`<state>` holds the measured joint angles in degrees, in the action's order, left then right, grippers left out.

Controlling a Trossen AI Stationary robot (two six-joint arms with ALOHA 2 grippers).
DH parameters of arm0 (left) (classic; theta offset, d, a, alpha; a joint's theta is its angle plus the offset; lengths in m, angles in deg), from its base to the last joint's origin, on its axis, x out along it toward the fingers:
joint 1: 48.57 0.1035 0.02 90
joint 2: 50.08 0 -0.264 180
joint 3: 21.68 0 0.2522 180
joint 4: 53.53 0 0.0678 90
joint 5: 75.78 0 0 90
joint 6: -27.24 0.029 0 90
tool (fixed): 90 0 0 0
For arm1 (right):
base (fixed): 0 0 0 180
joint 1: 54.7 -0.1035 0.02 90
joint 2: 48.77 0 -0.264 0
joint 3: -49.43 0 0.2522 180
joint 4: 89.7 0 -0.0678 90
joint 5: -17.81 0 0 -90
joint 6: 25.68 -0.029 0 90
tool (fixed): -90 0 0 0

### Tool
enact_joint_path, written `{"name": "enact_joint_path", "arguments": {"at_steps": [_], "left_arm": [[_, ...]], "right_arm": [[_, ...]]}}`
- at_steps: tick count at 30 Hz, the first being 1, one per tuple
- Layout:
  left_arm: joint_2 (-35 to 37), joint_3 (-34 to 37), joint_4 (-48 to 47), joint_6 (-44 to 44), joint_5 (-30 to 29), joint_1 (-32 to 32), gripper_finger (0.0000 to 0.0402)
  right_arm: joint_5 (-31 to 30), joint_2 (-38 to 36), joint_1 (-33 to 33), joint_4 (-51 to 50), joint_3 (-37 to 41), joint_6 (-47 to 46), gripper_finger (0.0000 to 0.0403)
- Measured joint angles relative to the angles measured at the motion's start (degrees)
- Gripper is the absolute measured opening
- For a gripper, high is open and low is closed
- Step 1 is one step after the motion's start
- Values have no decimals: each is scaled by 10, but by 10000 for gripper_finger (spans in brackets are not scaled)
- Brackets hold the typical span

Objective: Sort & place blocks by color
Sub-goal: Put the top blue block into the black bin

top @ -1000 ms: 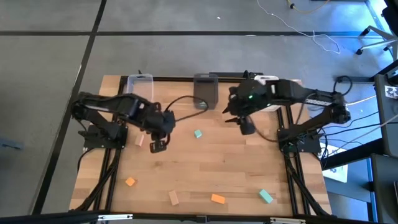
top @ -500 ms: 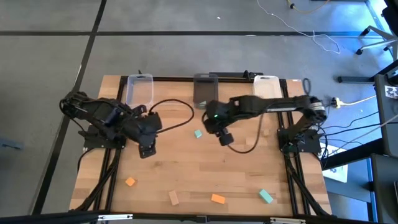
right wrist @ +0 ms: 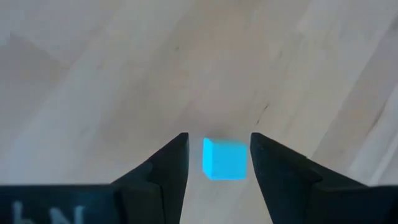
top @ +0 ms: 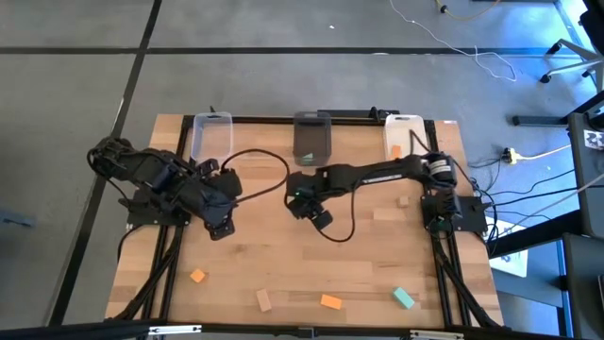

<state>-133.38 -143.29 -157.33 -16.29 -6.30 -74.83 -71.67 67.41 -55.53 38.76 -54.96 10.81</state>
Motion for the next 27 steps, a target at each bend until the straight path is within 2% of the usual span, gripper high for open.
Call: {"name": "enact_joint_path", "arguments": {"at_steps": [14,20,27], "left_arm": [[0,0,0,-14,-15,0,69],[0,0,0,-14,-16,0,69],[0,0,0,-14,-25,0,69]], "right_arm": [[-8,49,48,14,0,0,173],[54,50,67,11,0,0,173],[61,50,70,6,0,0,173]]}}
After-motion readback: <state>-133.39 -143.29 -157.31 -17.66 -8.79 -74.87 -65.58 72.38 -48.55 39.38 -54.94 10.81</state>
